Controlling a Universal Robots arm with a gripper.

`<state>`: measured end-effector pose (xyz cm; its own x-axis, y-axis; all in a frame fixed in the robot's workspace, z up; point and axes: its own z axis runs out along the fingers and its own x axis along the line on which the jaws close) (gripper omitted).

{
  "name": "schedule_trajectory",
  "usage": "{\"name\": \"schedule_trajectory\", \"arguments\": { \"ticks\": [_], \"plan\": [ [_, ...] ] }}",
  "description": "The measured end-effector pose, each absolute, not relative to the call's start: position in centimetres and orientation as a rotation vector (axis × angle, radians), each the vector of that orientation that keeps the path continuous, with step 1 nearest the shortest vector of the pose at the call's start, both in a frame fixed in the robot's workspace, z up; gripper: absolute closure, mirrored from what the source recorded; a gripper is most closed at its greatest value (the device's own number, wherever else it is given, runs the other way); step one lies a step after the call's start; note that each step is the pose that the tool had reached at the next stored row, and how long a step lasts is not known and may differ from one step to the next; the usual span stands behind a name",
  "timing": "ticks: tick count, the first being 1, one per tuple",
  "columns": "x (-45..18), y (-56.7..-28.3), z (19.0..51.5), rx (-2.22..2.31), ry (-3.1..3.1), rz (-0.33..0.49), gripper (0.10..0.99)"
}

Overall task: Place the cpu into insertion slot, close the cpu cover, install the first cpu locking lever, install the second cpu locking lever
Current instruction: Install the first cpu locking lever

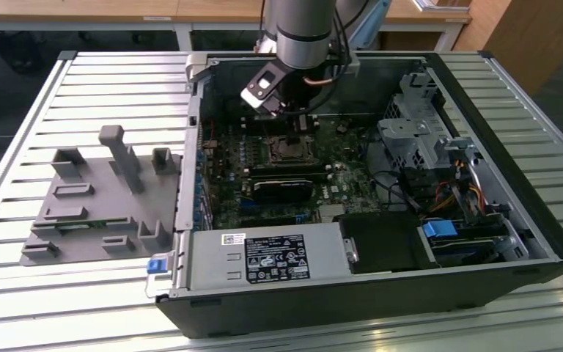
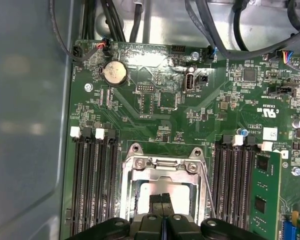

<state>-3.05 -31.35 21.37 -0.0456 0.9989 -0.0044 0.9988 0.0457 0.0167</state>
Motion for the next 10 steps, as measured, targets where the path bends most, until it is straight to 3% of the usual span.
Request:
{"name": "schedule_trajectory", "arguments": {
  "ticks": [10],
  "plan": [
    [-3.0, -31.4, 23.9, 2.16, 2.261, 0.014, 0.98]
  ]
}}
